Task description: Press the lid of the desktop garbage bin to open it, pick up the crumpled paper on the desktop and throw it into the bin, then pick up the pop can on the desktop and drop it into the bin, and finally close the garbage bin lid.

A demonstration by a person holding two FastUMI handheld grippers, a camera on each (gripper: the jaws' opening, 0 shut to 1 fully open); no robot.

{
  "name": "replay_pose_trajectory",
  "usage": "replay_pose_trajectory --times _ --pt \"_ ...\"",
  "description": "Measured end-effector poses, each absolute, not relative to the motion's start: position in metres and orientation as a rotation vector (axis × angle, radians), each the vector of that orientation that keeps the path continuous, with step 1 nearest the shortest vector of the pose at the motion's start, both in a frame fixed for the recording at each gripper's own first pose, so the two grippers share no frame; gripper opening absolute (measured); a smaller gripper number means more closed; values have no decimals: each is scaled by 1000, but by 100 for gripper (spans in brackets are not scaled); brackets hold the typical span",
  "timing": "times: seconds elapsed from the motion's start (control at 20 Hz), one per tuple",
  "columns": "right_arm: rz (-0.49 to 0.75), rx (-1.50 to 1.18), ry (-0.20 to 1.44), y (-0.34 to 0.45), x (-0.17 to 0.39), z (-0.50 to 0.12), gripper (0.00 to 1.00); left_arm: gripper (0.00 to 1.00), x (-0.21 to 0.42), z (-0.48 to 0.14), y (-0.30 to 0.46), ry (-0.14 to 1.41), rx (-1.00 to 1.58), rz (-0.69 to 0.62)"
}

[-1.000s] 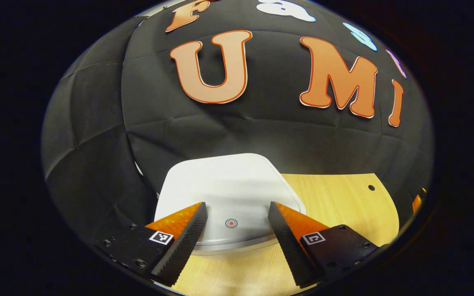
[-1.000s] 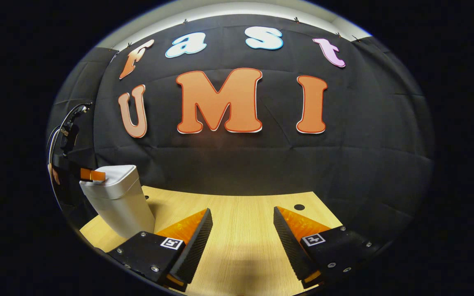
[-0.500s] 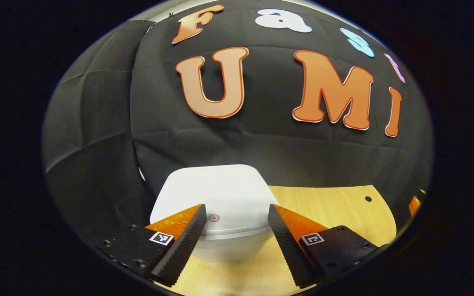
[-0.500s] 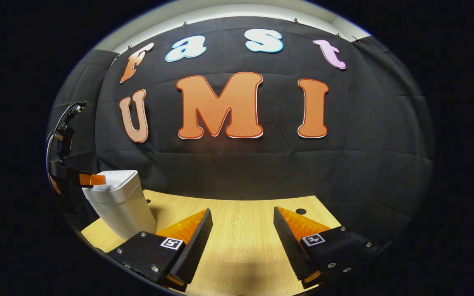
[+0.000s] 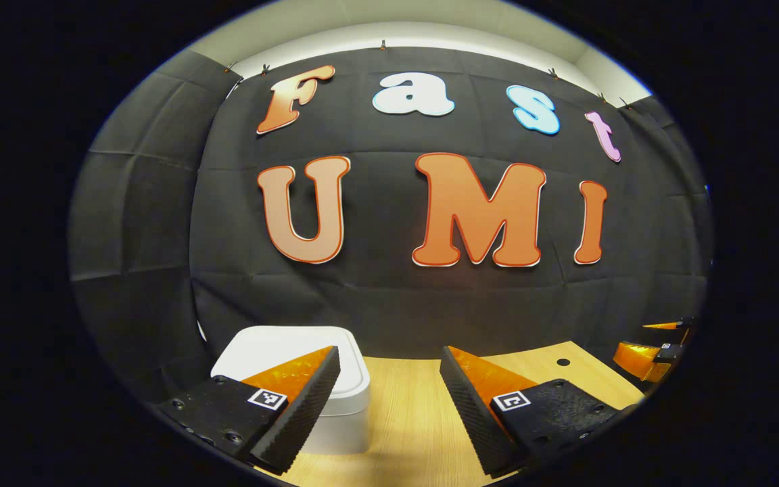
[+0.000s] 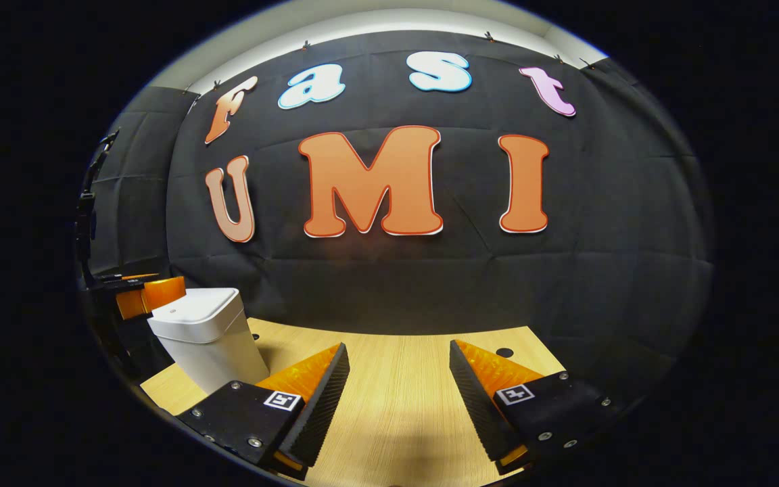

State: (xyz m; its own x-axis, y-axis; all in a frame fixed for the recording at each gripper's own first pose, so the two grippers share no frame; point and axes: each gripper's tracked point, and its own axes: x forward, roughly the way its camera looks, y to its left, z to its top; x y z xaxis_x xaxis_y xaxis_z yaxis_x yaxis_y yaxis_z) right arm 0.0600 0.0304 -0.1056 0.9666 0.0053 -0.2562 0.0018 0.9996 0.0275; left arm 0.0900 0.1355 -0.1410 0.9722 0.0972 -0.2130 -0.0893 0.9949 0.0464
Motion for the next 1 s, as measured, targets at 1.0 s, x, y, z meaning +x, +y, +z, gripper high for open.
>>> replay_pose_trajectory --times 1.0 --pt "-44 51 243 23 44 -102 89 96 62 -142 23 122 64 -35"
